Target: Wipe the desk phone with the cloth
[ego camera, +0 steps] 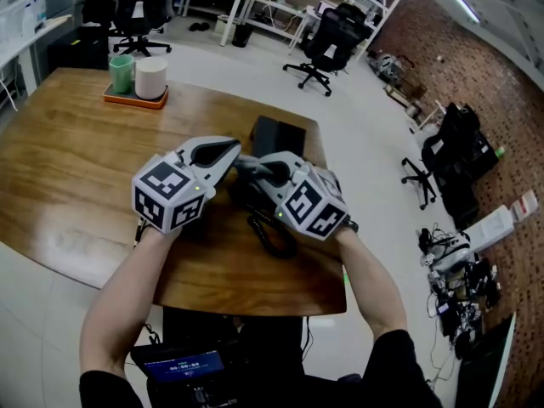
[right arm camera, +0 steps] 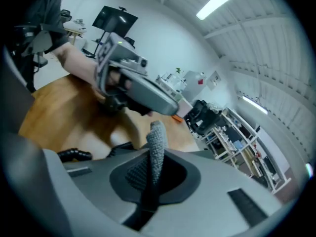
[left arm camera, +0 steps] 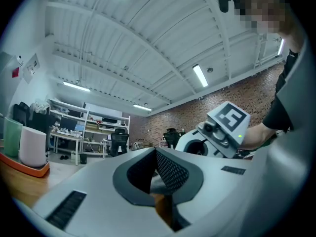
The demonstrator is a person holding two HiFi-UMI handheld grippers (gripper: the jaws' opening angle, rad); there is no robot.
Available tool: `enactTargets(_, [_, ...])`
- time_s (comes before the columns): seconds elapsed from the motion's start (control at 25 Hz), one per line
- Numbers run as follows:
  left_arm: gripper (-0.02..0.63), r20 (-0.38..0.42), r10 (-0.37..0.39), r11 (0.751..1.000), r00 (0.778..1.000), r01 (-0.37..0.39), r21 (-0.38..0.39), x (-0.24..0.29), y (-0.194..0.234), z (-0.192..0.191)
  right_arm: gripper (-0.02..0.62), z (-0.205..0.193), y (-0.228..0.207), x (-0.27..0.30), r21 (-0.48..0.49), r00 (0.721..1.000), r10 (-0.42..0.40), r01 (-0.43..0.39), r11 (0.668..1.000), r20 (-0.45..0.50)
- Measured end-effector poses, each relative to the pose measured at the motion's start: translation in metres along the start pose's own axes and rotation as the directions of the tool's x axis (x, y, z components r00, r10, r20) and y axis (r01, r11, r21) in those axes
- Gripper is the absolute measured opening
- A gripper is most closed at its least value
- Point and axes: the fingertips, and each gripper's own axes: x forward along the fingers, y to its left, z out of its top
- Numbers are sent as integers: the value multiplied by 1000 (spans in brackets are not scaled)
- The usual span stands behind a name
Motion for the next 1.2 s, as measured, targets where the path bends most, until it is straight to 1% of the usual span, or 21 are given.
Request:
enactTargets(0.08, [-11, -3, -3, 1000, 1000, 3, 2, 0, -1, -1, 25, 4, 33, -8, -78, 996, 83, -84, 993, -16])
enactTargets(0.16, [-11, -7, -7, 1000, 1000, 7, 7, 0, -2, -2, 25, 6, 58, -15, -157, 982, 180, -187, 970, -61])
enactTargets(0.2, [-11, -8, -8, 1000, 1000, 8, 10, 0, -1, -3, 25, 7, 60, -17, -181, 976, 205, -216, 960, -76])
enactTargets(0.24, [-11, -9, -8, 1000, 1000, 8, 12, 0, 0, -4, 25, 10, 54, -17, -187, 977, 200, -211, 960, -75])
enactTargets(0.28, [-11, -9, -8, 1000, 1000, 8, 13, 0, 0, -4, 25, 13, 37, -17, -171, 985, 164, -172, 970, -58])
enactTargets(0.32, [-11, -9, -7, 1000, 1000, 7, 14, 0, 1, -5, 25, 15, 13, -16, -132, 994, 104, -107, 985, -32])
enactTargets(0.36, [-11, -8, -6, 1000, 1000, 6, 14, 0, 2, -5, 25, 16, -15, -14, -74, 1000, 27, -27, 997, -7])
enactTargets(0.4, [-11, -8, -5, 1000, 1000, 5, 14, 0, 2, -6, 25, 16, -45, -12, -8, 998, -58, 58, 998, 11])
enactTargets(0.44, [-11, -8, -3, 1000, 1000, 4, 14, -1, 3, -7, 25, 13, -74, -8, 59, 990, -139, 138, 989, 19])
enactTargets(0.48, [-11, -8, -2, 1000, 1000, 2, 14, -1, 3, -7, 25, 8, -99, -3, 120, 978, -209, 205, 971, 18])
enactTargets(0.52, [-11, -6, 0, 1000, 1000, 1, 13, -1, 3, -8, 25, 2, -120, 2, 171, 965, -262, 257, 951, 10])
enactTargets(0.56, [-11, -4, 1, 1000, 1000, -1, 11, -1, 2, -8, 25, -5, -135, 8, 209, 955, -297, 291, 933, -4])
enactTargets(0.6, [-11, -3, 2, 1000, 1000, -2, 9, 0, 2, -7, 25, -13, -144, 14, 233, 949, -314, 311, 922, -22])
enactTargets(0.64, [-11, -2, 2, 1000, 1000, -2, 7, 0, 1, -7, 25, -22, -147, 20, 242, 948, -316, 317, 917, -44])
enactTargets(0.72, [-11, -2, 1, 1000, 1000, -1, 6, 0, -1, -5, 25, -34, -143, 28, 235, 951, -298, 308, 922, -76])
enactTargets(0.8, [-11, -3, -1, 1000, 1000, 1, 13, 1, -2, -2, 25, -35, -136, 26, 211, 957, -280, 289, 934, -73])
enactTargets(0.88, [-11, -3, -2, 1000, 1000, 2, 18, 0, 0, -1, 25, -28, -125, 24, 167, 967, -247, 254, 953, -60])
enactTargets(0.96, [-11, -3, -1, 1000, 1000, 1, 18, 0, 2, -2, 25, -22, -106, 23, 131, 980, -195, 199, 971, -44])
enactTargets(1.08, [-11, -2, -1, 1000, 1000, 1, 16, 2, -1, -2, 26, -18, -68, 11, 103, 996, -94, 94, 990, -8])
enactTargets(1.2, [-11, -6, -2, 1000, 1000, 2, 16, 2, -2, -2, 26, -14, -19, -5, 46, 1000, 7, -8, 999, 20])
